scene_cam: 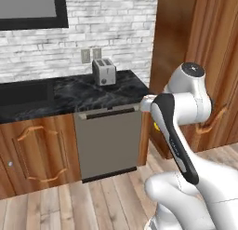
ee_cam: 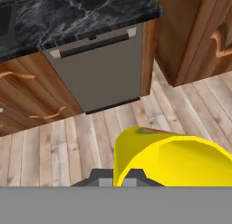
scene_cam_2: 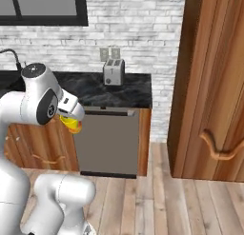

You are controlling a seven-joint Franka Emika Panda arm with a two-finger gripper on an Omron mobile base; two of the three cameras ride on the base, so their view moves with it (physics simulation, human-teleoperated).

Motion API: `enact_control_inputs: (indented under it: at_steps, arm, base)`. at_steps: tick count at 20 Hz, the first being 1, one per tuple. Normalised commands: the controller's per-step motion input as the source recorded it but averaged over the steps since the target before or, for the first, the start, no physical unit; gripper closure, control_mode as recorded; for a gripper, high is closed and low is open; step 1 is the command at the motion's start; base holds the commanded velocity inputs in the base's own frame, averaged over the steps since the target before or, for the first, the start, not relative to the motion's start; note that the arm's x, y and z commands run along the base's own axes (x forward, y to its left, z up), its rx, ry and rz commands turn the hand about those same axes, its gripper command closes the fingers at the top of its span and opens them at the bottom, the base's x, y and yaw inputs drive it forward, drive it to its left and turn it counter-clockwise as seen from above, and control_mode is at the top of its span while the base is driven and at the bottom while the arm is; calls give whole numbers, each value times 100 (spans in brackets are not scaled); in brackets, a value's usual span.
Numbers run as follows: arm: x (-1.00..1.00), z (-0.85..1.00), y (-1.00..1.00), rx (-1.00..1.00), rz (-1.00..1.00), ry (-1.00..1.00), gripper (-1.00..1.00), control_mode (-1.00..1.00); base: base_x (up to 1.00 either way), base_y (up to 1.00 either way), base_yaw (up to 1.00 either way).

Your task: Pick the cup and bowl from the counter and place them on the counter next to the sink.

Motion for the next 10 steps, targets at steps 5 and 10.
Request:
enact_control_inputs:
  at_steps: [5, 10]
  arm:
    - [0, 0, 0, 0, 0, 0, 100, 100]
    - [0, 0, 0, 0, 0, 0, 100, 100]
  base:
    - [99, 100, -6]
    - [84, 100, -7]
